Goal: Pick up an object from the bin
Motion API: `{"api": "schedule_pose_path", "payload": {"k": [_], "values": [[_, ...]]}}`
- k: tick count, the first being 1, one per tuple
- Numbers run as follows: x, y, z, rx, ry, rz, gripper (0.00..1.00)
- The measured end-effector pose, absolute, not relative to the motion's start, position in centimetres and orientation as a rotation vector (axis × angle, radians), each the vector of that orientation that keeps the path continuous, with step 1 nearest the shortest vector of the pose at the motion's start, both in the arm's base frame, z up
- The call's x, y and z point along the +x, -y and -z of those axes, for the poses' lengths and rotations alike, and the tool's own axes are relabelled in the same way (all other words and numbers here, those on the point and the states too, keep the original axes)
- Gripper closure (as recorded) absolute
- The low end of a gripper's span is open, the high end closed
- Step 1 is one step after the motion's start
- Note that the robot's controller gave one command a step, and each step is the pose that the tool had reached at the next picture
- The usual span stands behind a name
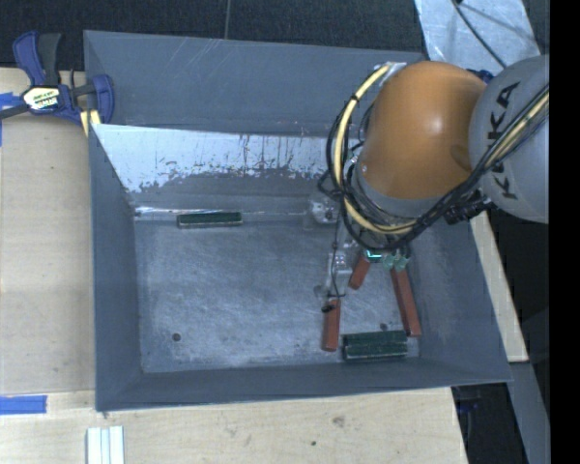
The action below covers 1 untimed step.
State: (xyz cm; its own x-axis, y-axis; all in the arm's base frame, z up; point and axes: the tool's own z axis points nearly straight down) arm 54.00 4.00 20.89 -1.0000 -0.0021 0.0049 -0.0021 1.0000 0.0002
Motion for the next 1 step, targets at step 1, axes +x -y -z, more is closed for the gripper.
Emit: {"api": "schedule_pose_path", "payload": {"k": [1], "values": [[50.52, 1.96, -14.94, 0.274, 3.126, -0.003, 0.0]]}}
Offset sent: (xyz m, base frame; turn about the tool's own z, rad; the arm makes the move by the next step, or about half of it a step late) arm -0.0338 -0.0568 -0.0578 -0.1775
